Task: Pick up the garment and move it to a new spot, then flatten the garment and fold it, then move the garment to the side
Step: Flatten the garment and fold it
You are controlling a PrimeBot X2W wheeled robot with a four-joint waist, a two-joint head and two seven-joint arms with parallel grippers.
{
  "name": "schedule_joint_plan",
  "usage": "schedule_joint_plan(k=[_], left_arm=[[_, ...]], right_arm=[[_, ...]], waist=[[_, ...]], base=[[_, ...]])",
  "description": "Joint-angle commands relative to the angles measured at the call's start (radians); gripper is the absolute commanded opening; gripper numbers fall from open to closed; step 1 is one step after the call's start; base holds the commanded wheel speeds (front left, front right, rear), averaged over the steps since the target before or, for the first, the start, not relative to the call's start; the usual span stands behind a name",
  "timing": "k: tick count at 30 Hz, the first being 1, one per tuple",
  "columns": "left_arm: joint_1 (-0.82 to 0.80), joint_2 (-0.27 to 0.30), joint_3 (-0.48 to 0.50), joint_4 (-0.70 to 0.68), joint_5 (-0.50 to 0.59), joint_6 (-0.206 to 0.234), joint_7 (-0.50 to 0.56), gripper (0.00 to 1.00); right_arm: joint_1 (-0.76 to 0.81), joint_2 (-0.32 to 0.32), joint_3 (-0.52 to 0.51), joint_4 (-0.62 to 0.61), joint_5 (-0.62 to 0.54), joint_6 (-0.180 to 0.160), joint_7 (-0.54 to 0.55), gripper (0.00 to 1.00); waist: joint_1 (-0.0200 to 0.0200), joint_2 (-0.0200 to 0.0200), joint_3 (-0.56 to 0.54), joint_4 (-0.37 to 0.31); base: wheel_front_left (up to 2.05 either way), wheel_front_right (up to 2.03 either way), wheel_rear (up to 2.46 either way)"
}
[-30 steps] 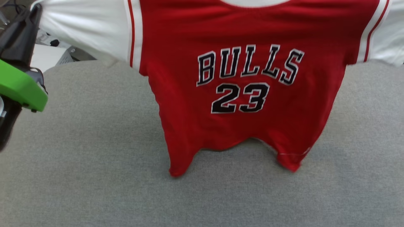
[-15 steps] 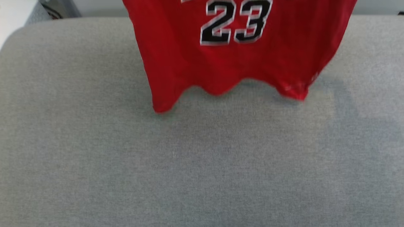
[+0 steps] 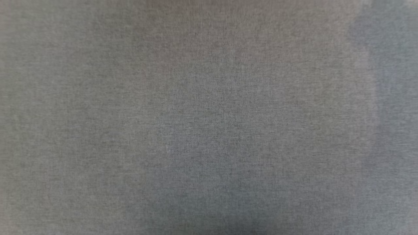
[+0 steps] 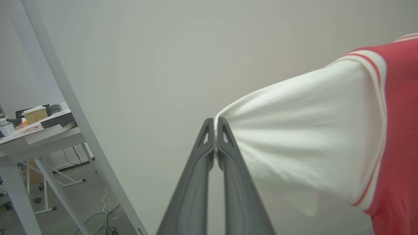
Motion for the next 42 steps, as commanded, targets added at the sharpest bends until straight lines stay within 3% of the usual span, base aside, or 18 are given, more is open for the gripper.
schedule_joint_plan(k=[1, 9, 17, 22, 31, 42], left_arm=[[-0.032, -0.015, 0.000, 0.032, 0.015, -0.006, -0.028, 0.00], [-0.117, -0.103, -0.030, 0.209, 0.041, -0.045, -0.120, 0.00], [0.008, -0.176, -0.086, 0.319, 0.025, -0.075, -0.211, 0.00], [0.168, -0.213, -0.136, 0.341, 0.016, -0.084, -0.239, 0.00], [0.513, -0.260, -0.178, 0.343, -0.035, -0.088, -0.252, 0.00], [0.919, -0.242, -0.193, 0.287, -0.074, -0.089, -0.252, 0.00]], right_arm=[[-0.033, 0.000, -0.007, 0.025, -0.016, -0.002, -0.019, 0.00], [-0.121, 0.038, 0.001, 0.149, -0.057, -0.002, -0.145, 0.00], [-0.020, 0.069, 0.019, 0.233, -0.016, -0.002, -0.226, 0.00], [0.125, 0.074, 0.073, 0.261, 0.063, -0.002, -0.248, 0.00], [0.472, 0.012, 0.184, 0.238, 0.280, -0.002, -0.232, 0.00], [0.895, -0.061, 0.283, 0.097, 0.516, -0.002, -0.202, 0.00]], waist=[[-0.0002, 0.0000, 0.101, 0.004], [-0.0002, 0.0000, 0.156, 0.023], [-0.0002, 0.0000, 0.118, 0.039], [-0.0002, 0.0000, 0.045, 0.043], [-0.0002, 0.0000, -0.140, 0.046], [-0.0002, 0.0000, -0.359, 0.057]], base=[[0.00, 0.00, 0.00], [0.00, 0.00, 0.00], [0.00, 0.00, 0.00], [0.00, 0.00, 0.00], [0.00, 0.00, 0.00], [0.00, 0.00, 0.00]])
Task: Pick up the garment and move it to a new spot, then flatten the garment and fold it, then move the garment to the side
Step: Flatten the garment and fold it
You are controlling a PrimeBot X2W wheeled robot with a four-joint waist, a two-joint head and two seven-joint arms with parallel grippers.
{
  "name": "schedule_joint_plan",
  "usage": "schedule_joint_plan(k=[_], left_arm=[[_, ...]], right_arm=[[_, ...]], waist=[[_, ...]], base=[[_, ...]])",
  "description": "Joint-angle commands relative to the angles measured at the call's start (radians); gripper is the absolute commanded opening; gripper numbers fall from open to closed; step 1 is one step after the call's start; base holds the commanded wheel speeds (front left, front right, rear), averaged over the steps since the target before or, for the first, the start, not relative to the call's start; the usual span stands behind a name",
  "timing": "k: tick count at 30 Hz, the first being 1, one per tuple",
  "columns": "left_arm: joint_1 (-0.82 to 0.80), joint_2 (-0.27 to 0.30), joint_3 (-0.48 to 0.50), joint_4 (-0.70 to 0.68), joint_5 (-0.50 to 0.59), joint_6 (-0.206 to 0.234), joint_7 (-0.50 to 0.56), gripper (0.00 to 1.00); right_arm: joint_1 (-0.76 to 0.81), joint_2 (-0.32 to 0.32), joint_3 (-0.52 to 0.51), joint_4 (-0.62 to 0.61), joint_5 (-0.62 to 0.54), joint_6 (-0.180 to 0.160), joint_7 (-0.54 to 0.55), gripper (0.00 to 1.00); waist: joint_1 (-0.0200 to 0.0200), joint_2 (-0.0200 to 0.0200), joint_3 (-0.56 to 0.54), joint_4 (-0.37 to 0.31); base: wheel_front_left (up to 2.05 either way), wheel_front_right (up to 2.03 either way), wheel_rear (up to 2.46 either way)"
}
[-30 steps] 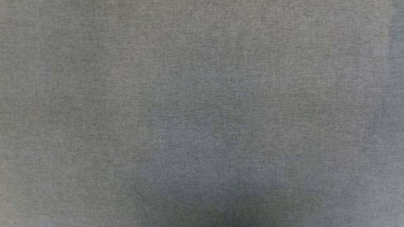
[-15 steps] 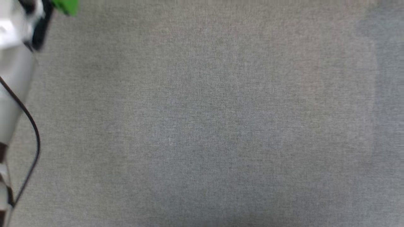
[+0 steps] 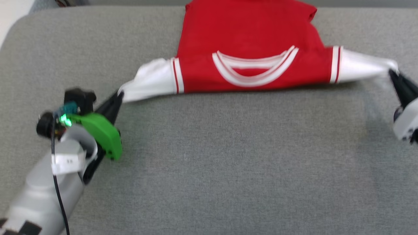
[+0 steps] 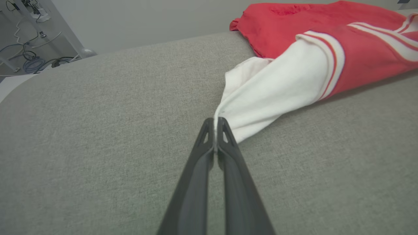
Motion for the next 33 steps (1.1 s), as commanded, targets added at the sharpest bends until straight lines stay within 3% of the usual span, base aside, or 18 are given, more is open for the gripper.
schedule_joint_plan(k=[1, 8, 23, 33], left_arm=[[0.051, 0.011, -0.003, -0.005, -0.010, -0.002, -0.006, 0.00], [0.249, 0.025, 0.021, -0.052, -0.041, 0.006, -0.006, 0.00], [0.479, 0.065, -0.034, -0.163, -0.043, 0.040, 0.021, 0.00], [0.588, 0.111, -0.024, -0.263, -0.066, 0.098, 0.020, 0.00]], right_arm=[[0.050, -0.013, 0.009, -0.020, 0.021, -0.001, 0.004, 0.00], [0.253, -0.076, 0.029, -0.069, 0.069, -0.001, 0.012, 0.00], [0.546, -0.152, 0.044, -0.177, 0.119, -0.001, 0.039, 0.00], [0.678, -0.189, 0.019, -0.225, 0.118, -0.001, 0.095, 0.00]], waist=[[0.0001, -0.0001, -0.124, 0.009], [0.0001, -0.0001, -0.201, 0.012], [0.0001, -0.0001, -0.328, 0.017], [0.0001, -0.0001, -0.364, 0.021]], base=[[0.00, 0.00, 0.00], [0.00, 0.00, 0.00], [0.00, 0.00, 0.00], [0.00, 0.00, 0.00]])
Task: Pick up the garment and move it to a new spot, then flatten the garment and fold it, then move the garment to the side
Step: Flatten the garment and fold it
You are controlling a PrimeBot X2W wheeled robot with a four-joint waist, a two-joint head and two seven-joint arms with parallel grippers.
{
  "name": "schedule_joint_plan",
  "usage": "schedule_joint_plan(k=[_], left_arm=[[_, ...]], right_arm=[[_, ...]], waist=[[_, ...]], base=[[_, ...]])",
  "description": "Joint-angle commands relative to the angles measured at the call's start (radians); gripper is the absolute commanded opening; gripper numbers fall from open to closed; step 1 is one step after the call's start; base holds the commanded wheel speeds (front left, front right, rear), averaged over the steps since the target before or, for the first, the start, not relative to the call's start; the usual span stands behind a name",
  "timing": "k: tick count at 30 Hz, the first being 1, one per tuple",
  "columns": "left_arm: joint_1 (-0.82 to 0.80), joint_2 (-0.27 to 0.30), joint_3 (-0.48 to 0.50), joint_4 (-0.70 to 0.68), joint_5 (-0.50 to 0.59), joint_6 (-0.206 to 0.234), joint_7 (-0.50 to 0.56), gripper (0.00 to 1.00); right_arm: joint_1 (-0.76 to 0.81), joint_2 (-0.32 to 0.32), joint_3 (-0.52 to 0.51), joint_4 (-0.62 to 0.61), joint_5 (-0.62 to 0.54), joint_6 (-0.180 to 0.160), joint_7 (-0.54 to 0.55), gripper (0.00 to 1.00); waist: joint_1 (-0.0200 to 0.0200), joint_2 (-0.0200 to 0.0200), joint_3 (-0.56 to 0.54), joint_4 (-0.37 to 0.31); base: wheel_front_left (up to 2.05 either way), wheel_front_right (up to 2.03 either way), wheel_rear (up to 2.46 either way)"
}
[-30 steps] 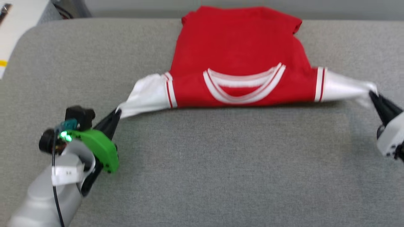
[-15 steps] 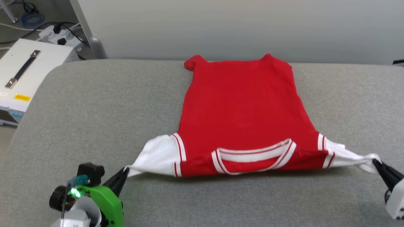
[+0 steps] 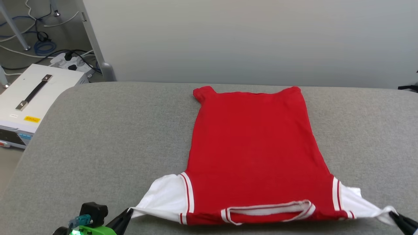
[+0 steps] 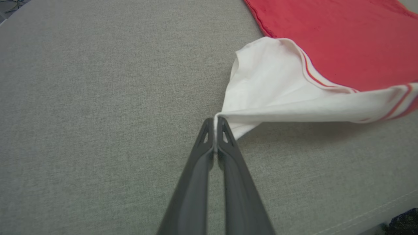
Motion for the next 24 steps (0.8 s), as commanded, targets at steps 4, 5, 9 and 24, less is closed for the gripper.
schedule_joint_plan(k=[4, 5, 9, 24], left_arm=[[0.040, 0.037, 0.001, -0.049, -0.009, 0.020, 0.019, 0.00], [0.046, 0.042, -0.005, -0.064, -0.009, 0.021, 0.030, 0.00], [0.066, 0.058, -0.024, -0.119, -0.011, 0.027, 0.070, 0.00], [0.029, 0.106, -0.019, -0.321, -0.043, 0.044, 0.182, 0.00]], right_arm=[[0.079, -0.027, -0.022, -0.032, 0.034, -0.001, 0.080, 0.00], [0.098, -0.032, -0.023, -0.046, 0.038, -0.001, 0.104, 0.00], [0.153, -0.050, -0.038, -0.082, 0.035, -0.001, 0.186, 0.00], [0.082, -0.033, -0.260, -0.250, 0.016, -0.001, 0.332, 1.00]], waist=[[0.0001, -0.0001, -0.004, 0.005], [0.0001, -0.0001, -0.002, 0.006], [0.0001, -0.0001, 0.005, 0.006], [0.0001, -0.0001, 0.104, 0.040]], base=[[0.00, 0.00, 0.00], [0.00, 0.00, 0.00], [0.00, 0.00, 0.00], [0.00, 0.00, 0.00]])
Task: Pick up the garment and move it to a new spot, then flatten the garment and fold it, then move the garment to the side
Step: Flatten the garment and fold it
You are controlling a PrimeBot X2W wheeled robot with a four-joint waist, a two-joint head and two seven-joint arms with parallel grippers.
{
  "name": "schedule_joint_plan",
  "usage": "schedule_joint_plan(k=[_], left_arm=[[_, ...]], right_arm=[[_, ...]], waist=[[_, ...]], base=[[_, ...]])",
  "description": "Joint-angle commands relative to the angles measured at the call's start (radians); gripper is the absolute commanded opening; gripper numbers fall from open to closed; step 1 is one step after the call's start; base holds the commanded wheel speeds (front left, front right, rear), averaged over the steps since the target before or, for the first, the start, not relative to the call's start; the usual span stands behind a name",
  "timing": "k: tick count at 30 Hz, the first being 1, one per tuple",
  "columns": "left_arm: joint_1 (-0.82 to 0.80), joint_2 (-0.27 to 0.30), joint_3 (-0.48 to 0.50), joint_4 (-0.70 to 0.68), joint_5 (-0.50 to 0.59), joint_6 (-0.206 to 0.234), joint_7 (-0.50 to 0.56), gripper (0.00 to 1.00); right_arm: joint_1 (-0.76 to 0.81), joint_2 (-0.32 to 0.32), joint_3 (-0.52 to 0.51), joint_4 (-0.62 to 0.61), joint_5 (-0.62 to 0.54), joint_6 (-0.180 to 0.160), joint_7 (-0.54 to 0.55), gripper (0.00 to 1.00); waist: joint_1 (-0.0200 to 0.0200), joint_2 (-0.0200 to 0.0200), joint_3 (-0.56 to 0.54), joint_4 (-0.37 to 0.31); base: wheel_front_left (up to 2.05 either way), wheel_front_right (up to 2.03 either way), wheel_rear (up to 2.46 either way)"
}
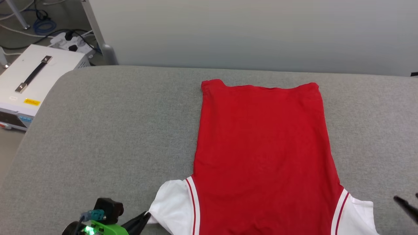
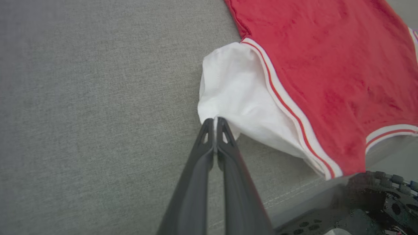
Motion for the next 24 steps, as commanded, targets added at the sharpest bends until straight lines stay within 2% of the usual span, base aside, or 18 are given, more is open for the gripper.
schedule_joint_plan(k=[1, 7, 11, 17, 24], left_arm=[[-0.025, 0.013, 0.003, -0.030, -0.013, 0.006, 0.019, 0.00], [-0.076, 0.037, 0.008, -0.185, 0.010, 0.045, 0.079, 0.00], [-0.103, 0.042, 0.012, -0.277, 0.031, 0.067, 0.099, 0.00], [-0.140, 0.039, 0.009, -0.397, 0.071, 0.088, 0.113, 0.00], [-0.171, 0.016, 0.000, -0.463, 0.106, 0.098, 0.112, 0.00]], right_arm=[[-0.044, -0.001, -0.030, -0.020, 0.001, -0.001, 0.028, 1.00], [-0.221, 0.045, -0.126, -0.085, 0.021, -0.001, 0.201, 1.00], [-0.377, 0.073, -0.156, -0.079, 0.007, -0.001, 0.327, 1.00], [-0.655, 0.119, -0.192, 0.028, -0.099, -0.001, 0.531, 1.00], [-0.850, 0.166, -0.225, 0.136, -0.221, -0.001, 0.649, 1.00]], waist=[[0.0001, -0.0001, 0.046, 0.026], [0.0001, -0.0001, 0.162, 0.087], [0.0001, -0.0001, 0.247, 0.132], [0.0001, -0.0001, 0.377, 0.214], [0.0001, -0.0001, 0.462, 0.276]], base=[[0.00, 0.00, 0.00], [0.00, 0.00, 0.00], [0.00, 0.00, 0.00], [0.00, 0.00, 0.00], [0.00, 0.00, 0.00]])
